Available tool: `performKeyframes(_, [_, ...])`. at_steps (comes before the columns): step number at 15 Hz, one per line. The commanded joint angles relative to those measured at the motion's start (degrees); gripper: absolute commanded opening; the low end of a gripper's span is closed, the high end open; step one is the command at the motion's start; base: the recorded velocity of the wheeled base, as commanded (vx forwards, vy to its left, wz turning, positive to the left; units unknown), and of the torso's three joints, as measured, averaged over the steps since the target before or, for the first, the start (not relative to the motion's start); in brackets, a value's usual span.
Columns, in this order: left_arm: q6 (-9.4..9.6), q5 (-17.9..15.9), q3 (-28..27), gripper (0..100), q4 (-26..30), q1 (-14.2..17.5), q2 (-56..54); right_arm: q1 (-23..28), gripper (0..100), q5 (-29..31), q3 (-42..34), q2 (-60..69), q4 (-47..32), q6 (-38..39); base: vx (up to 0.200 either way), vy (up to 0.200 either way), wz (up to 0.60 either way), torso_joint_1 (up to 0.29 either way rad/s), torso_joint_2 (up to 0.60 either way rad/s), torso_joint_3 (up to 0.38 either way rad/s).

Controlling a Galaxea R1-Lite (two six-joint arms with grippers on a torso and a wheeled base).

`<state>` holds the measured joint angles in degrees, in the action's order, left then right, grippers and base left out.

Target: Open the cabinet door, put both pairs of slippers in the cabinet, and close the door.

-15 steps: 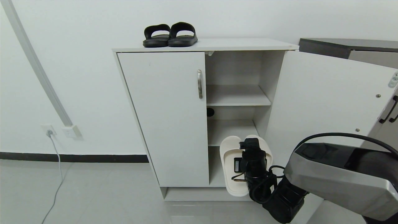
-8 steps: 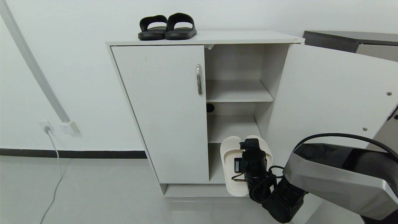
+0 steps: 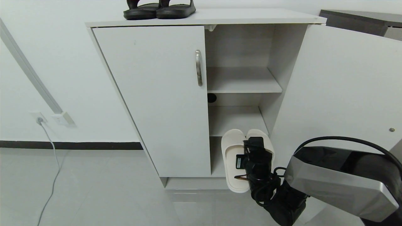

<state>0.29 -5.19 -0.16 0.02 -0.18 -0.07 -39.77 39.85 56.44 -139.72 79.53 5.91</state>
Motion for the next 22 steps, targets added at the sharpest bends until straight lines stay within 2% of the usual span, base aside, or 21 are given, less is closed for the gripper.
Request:
performKeyframes(1, [-0.03,0.0,0.0,0,0.0,0.0,0.1,0.5,0,0.0,-0.3,-2.9,4.1,-2.4,0.000,0.000,0.00,0.000,0.00,0.000])
performKeyframes(9, [-0.03,0.0,0.0,0,0.1,0.0,0.1,0.8,0,-0.5,0.0,-2.9,4.4,-2.5,0.000,0.000,0.00,0.000,0.00,0.000])
performKeyframes(21, [-0.03,0.0,0.0,0,0.0,0.0,0.1,1.4,0,-1.0,2.0,-3.1,2.6,-2.7,0.200,0.000,0.00,0.001,0.00,0.002])
performKeyframes(22, [-0.03,0.0,0.0,0,0.0,0.0,0.1,1.7,0,-1.6,2.2,-3.0,2.0,-2.6,0.000,0.000,0.00,0.000,0.00,0.000])
